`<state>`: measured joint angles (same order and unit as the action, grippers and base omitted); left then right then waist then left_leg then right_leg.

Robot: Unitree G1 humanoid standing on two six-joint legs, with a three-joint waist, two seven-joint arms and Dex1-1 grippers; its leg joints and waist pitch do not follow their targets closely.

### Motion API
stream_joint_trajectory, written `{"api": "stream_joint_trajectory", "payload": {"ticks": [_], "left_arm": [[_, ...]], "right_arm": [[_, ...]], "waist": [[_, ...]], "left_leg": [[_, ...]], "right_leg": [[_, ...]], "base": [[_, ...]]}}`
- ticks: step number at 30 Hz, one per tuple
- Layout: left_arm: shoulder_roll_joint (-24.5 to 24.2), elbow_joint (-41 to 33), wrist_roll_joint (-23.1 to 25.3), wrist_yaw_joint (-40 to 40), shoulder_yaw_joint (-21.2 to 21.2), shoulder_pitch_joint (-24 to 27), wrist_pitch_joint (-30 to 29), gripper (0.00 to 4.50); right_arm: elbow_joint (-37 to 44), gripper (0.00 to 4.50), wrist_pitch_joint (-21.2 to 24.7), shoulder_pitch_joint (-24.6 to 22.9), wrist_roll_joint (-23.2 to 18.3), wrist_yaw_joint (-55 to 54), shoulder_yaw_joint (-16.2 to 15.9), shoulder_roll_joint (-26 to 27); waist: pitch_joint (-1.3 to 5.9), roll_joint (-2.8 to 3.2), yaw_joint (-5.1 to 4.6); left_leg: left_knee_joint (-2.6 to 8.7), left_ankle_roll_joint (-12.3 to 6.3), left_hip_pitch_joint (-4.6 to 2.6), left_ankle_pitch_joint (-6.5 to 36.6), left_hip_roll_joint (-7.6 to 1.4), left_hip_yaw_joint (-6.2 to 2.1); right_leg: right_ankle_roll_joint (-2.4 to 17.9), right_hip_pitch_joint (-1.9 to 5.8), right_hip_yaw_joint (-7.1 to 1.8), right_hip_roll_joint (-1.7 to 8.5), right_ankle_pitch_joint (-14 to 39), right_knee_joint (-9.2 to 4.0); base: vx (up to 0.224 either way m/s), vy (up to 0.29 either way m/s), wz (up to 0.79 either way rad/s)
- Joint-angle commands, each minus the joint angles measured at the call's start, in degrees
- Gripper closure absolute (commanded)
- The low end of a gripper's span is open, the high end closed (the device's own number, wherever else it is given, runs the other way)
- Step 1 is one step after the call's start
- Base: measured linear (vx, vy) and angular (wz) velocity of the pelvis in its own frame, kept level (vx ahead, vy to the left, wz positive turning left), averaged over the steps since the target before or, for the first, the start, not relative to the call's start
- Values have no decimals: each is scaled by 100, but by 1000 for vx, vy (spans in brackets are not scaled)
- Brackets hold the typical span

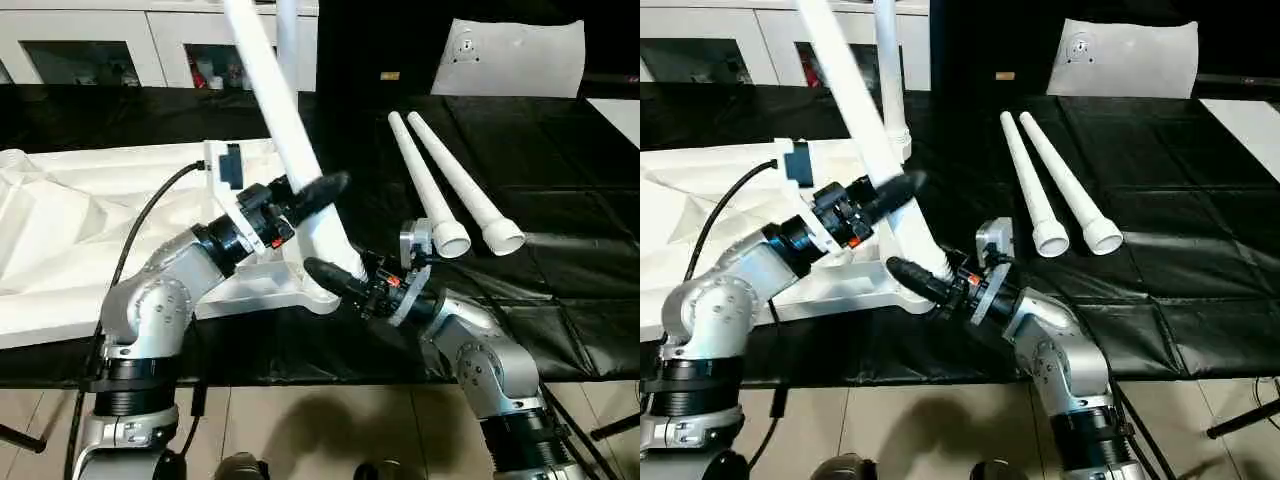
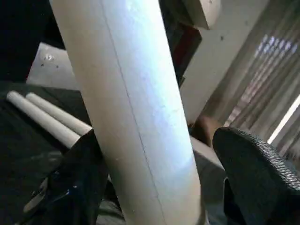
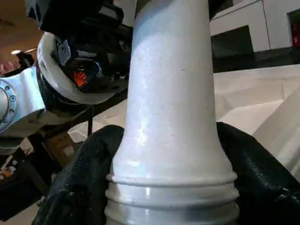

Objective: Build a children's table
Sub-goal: Pick table leg

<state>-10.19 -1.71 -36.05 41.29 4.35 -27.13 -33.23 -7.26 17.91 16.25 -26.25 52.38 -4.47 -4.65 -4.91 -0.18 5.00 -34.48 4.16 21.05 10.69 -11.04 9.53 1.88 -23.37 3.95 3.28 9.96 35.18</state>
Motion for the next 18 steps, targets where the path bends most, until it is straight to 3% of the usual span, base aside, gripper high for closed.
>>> {"api": "stream_joint_trajectory", "payload": {"ticks": [1, 12, 18], "left_arm": [[-61, -220, 164, 322, -243, 39, 327, 110], [-347, -133, 501, 892, -558, 195, 951, 204], [-339, 0, 494, 654, -510, 160, 701, 228]], "right_arm": [[-102, 171, -28, -6, 89, -94, 33, -27], [-197, 174, -190, 23, 137, -61, -51, -81], [-222, 175, -228, 22, 177, -64, -49, -83]], "waist": [[508, 45, -4], [520, 60, -14], [519, 58, -20]], "left_leg": [[378, -183, -18, 680, -180, -49], [372, -145, -31, 673, -189, -37], [369, -109, -32, 751, -188, -33]], "right_leg": [[873, 375, -289, 434, 1214, -429], [1000, 363, -295, 433, 1038, -392], [1025, 371, -297, 431, 1033, -376]], "base": [[0, 0, 0], [0, 0, 0], [0, 0, 0]]}}
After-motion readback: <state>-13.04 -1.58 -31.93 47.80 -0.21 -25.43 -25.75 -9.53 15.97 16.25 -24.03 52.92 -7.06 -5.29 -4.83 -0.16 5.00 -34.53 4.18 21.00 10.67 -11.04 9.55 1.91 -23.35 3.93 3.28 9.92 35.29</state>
